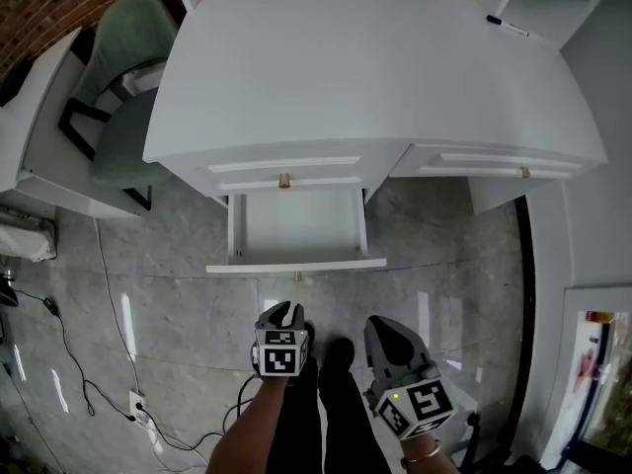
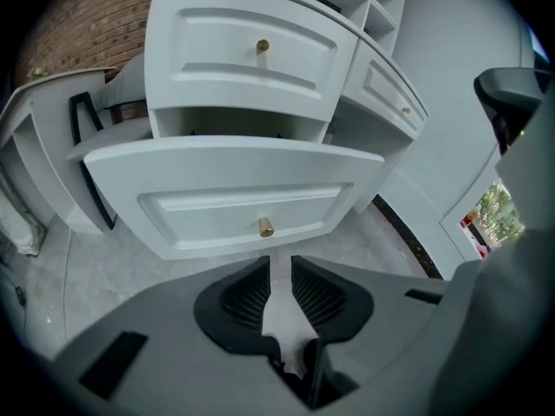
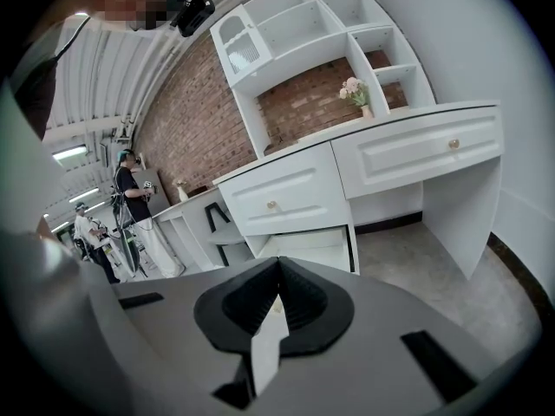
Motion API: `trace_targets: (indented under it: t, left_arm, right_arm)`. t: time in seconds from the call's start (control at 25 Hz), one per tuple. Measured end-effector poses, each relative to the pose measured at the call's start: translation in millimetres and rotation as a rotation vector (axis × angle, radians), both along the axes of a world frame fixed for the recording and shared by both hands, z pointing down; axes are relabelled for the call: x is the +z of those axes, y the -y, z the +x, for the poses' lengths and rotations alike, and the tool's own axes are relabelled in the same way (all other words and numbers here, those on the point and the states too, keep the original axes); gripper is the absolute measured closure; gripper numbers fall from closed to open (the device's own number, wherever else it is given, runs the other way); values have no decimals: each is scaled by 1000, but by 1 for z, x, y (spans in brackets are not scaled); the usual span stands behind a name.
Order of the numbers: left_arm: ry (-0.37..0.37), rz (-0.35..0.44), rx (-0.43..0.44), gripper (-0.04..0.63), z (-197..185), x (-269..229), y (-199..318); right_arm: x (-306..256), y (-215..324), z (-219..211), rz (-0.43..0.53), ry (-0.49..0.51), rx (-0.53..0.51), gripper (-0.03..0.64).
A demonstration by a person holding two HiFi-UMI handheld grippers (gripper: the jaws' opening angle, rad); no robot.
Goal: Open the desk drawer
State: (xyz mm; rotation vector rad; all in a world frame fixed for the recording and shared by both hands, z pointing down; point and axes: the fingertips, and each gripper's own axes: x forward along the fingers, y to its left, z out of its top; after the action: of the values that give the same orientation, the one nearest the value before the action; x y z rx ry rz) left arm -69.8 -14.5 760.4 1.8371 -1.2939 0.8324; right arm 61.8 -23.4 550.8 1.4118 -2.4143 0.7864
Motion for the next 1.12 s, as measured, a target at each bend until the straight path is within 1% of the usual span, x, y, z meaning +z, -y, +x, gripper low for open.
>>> trace_targets:
  t: [0.2, 0.36, 0.44, 0.68, 0.96, 1.12]
  left_arm:
    - [-11, 52, -23, 517, -7, -47, -6]
    - [-1, 96, -15, 517, -13, -86, -10]
    - [-1, 116, -18, 530, -16, -105, -12]
    - [-37, 183, -32, 545, -13, -163, -14]
    - [-79, 303, -42, 577, -10, -235, -5]
    - [-89, 370, -33, 580, -11, -273, 2]
  right_arm:
    - [-19, 0, 3, 2, 1, 12, 612]
    - [-34, -5, 5, -1, -2, 25, 612]
    - [-43, -7, 5, 1, -4, 22, 612]
    - [-74, -7, 5, 27, -13, 4, 612]
    - [-108, -1, 5, 82, -8, -8, 612]
    - [-126, -2, 6, 103, -6, -14, 612]
